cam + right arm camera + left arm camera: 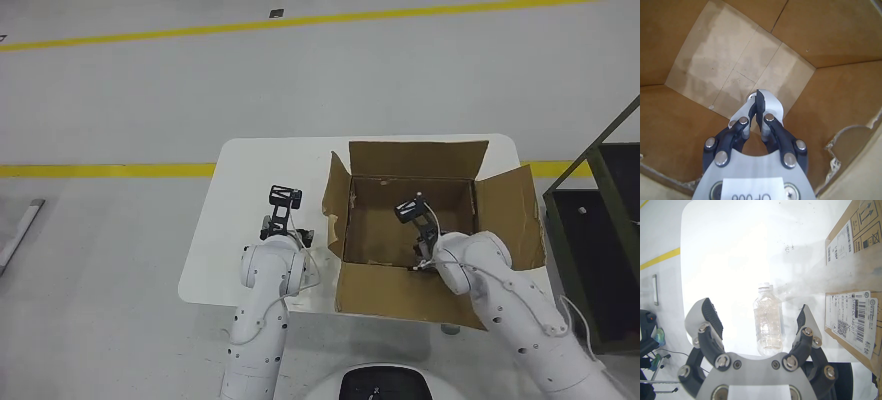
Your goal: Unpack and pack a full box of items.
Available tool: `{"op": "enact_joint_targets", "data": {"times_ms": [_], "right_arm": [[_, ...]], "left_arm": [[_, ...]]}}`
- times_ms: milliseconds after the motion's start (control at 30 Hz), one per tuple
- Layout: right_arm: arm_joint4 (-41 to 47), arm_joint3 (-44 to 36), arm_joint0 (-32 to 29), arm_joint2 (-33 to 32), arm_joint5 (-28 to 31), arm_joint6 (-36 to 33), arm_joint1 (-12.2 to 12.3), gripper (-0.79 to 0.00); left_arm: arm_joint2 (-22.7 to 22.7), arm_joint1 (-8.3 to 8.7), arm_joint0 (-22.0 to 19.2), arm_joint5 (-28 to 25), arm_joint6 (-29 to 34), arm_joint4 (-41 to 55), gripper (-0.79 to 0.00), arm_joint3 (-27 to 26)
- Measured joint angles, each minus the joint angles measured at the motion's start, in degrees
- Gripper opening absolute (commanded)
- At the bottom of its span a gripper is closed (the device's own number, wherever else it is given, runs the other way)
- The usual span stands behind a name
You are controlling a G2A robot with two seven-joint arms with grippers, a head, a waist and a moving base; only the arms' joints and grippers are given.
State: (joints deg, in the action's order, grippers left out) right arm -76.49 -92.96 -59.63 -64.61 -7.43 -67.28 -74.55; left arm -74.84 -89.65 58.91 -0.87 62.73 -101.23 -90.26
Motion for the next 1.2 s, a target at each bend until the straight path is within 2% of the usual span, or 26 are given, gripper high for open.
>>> {"op": "enact_joint_targets", "data": {"times_ms": [67, 133, 233, 300, 400, 433, 533, 633, 700, 800, 933, 1033, 1200], "right_arm": [[0.2, -0.3, -0.1, -0.9, -0.4, -1.5, 0.1, -0.465], [-0.3, -0.2, -0.1, -1.2, -0.5, -2.7, 0.1, -0.413], [-0.2, 1.2, 0.3, -1.0, -0.9, -3.5, -0.1, -0.311], [0.0, 2.3, 0.8, -0.6, -0.8, -3.6, -0.2, -0.2], [0.1, 4.4, 1.8, 0.1, -1.2, -4.1, -0.5, -0.191], [0.3, 5.2, 2.2, 0.4, -1.4, -4.1, -0.7, -0.166], [0.7, 7.5, 3.3, 1.1, -1.7, -5.0, -1.0, -0.212], [1.0, 9.5, 4.4, 1.7, -1.9, -6.1, -1.3, -0.219], [0.9, 10.5, 5.0, 2.1, -2.1, -6.6, -1.5, -0.274], [0.9, 12.2, 5.8, 2.8, -2.3, -6.8, -1.8, -0.299], [1.1, 14.5, 6.8, 3.7, -2.4, -6.3, -2.2, -0.286], [1.3, 16.0, 7.4, 4.2, -2.5, -5.9, -2.5, -0.305], [1.7, 18.2, 8.1, 4.8, -2.6, -5.1, -2.9, -0.403]], "left_arm": [[0.0, 0.0, 0.0, 0.0, 0.0, 0.0, 0.0, 0.0], [0.0, 0.0, 0.0, 0.0, 0.0, 0.0, 0.0, 0.0], [0.0, 0.0, 0.0, 0.0, 0.0, 0.0, 0.0, 0.0], [0.0, 0.0, 0.0, 0.0, 0.0, 0.0, 0.0, 0.0], [0.0, 0.0, 0.0, 0.0, 0.0, 0.0, 0.0, 0.0], [0.0, 0.0, 0.0, 0.0, 0.0, 0.0, 0.0, 0.0], [0.0, 0.0, 0.0, 0.0, 0.0, 0.0, 0.0, 0.0], [0.0, 0.0, 0.0, 0.0, 0.0, 0.0, 0.0, 0.0], [0.0, 0.0, 0.0, 0.0, 0.0, 0.0, 0.0, 0.0], [0.0, 0.0, 0.0, 0.0, 0.0, 0.0, 0.0, 0.0], [0.0, 0.0, 0.0, 0.0, 0.0, 0.0, 0.0, 0.0], [0.0, 0.0, 0.0, 0.0, 0.0, 0.0, 0.0, 0.0], [0.0, 0.0, 0.0, 0.0, 0.0, 0.0, 0.0, 0.0]]}}
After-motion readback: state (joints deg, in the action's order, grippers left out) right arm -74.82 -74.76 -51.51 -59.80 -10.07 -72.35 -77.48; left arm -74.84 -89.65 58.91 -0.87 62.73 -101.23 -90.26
